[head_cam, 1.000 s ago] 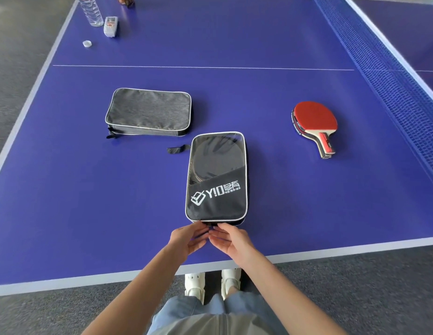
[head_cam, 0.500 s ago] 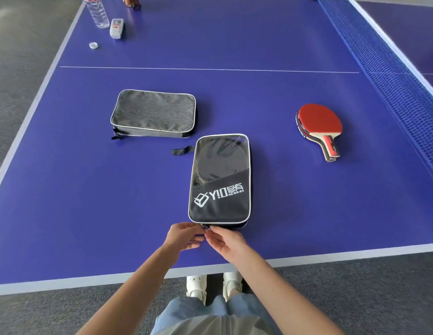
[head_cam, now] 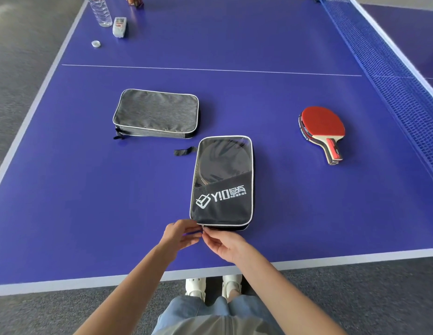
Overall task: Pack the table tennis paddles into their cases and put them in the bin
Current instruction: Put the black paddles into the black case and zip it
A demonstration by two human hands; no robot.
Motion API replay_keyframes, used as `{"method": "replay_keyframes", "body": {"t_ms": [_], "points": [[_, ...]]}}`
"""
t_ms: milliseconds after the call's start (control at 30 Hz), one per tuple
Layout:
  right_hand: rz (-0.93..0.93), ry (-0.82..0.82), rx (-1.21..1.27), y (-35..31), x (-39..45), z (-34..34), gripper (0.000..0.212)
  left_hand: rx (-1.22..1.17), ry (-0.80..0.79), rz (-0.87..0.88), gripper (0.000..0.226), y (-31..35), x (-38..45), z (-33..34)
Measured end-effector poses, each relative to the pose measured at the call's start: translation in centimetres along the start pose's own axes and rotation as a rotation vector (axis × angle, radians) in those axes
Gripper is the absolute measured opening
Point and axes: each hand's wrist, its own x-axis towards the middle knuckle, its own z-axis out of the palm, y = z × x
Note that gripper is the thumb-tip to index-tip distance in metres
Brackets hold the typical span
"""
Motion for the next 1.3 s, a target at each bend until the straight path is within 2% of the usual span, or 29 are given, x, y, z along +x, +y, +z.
{"method": "replay_keyframes", "body": {"t_ms": [100,167,333,533,733,867,967,1033,1100,1167,1233,1300], "points": [[0.0,-0.007,0.027,0.1,0.0,0.0,0.008,-0.144,0.022,-0.002,0.024,-0.1,0.3,-0.2],[0.013,-0.004,0.031,0.1,-0.1,-0.1,0.007,-0.12,0.058,0.022,0.027,-0.4,0.6,0.3],[0.1,0.015,0.087,-0.6,-0.2,-0.8,0.011,-0.066,0.21,0.097,0.017,-0.7,0.6,1.9],[0.114,0.07,0.146,-1.9,-0.7,-2.6,0.01,-0.051,0.228,0.132,0.019,-0.7,0.3,2.0],[0.043,0.112,0.128,-3.2,-1.1,-3.7,0.012,-0.046,0.23,0.156,0.021,-0.1,0.3,1.7],[-0.02,0.151,0.146,-5.2,-1.6,-6.2,0.014,0.0,0.326,0.188,0.017,1.1,0.6,0.0],[-0.099,0.15,0.036,-6.5,-1.8,-7.3,0.016,0.162,0.254,0.229,0.018,1.1,0.4,-0.8],[-0.15,0.15,-0.06,-6.6,-1.7,-7.3,0.016,0.366,0.279,0.308,0.02,0.9,0.2,-0.5],[-0.185,0.12,-0.121,-6.5,-1.6,-7.4,0.019,0.598,0.419,0.478,0.017,0.9,0.0,0.5],[-0.219,0.107,-0.168,-6.6,-1.6,-7.6,0.021,0.807,0.507,0.744,0.041,1.4,-0.2,2.2],[-0.231,0.09,-0.196,-6.7,-1.6,-7.9,0.021,0.983,0.393,0.994,0.052,2.3,0.2,4.9],[-0.215,0.075,-0.214,-6.8,-1.6,-8.2,0.02,1.182,0.225,1.067,0.057,3.0,1.0,7.9]]}}
